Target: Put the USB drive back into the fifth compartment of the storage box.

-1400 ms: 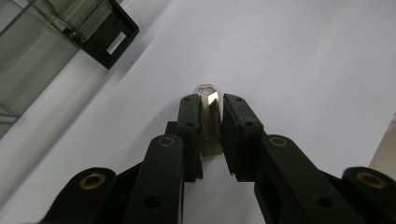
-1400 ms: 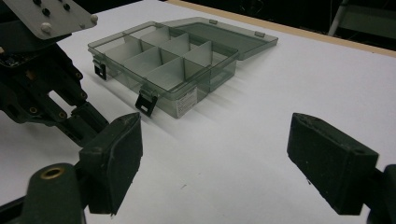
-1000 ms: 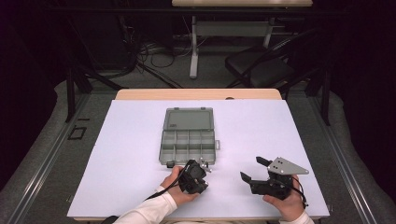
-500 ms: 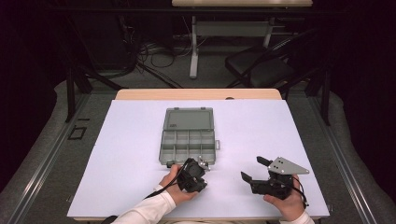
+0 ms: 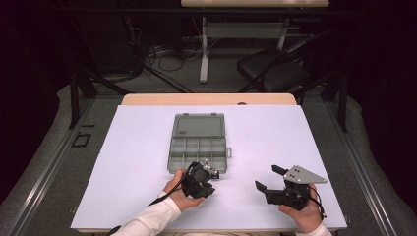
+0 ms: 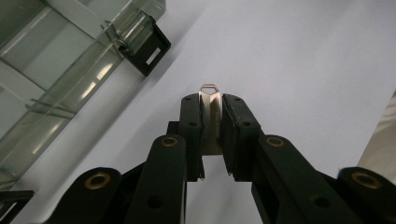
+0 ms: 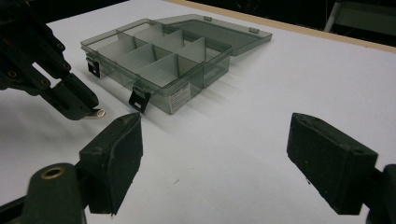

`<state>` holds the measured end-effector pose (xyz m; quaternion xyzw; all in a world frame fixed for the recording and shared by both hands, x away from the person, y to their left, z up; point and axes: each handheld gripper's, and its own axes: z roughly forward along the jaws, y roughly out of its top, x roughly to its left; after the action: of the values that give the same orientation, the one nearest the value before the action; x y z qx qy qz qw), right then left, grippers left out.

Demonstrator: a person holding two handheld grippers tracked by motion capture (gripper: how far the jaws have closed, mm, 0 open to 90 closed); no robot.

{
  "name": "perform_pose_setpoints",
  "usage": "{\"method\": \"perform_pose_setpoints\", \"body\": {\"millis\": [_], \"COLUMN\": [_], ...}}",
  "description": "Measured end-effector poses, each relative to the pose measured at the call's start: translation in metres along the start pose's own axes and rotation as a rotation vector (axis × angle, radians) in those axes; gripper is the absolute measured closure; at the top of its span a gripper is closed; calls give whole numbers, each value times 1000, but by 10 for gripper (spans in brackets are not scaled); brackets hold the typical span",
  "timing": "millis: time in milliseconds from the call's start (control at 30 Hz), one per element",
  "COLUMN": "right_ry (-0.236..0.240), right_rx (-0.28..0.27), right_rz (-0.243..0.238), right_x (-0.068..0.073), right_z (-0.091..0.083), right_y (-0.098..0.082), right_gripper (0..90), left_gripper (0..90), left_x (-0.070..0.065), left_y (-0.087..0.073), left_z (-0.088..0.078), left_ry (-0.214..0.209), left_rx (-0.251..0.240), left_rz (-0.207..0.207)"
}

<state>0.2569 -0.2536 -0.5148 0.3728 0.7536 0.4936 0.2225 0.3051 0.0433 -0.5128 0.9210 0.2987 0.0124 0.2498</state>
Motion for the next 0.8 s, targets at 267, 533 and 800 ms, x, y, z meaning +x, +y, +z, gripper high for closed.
{"method": "perform_pose_setpoints", "body": {"millis": [267, 533, 800], "right_ry": [2, 1, 5], "right_rx": [1, 5, 8], "right_rz": [9, 7, 0], "right_x": [-2, -2, -1], "right_z": [1, 0, 2], "right_y": [-1, -1, -1], "right_gripper": [183, 183, 183], "left_gripper": [793, 793, 793], "left_x": [6, 17, 32], "left_y": [0, -2, -6], "left_z": [-14, -30, -49], "left_ry": [11, 31, 42], "left_rx": [-25, -46, -77], "left_rz": [-11, -30, -62]}}
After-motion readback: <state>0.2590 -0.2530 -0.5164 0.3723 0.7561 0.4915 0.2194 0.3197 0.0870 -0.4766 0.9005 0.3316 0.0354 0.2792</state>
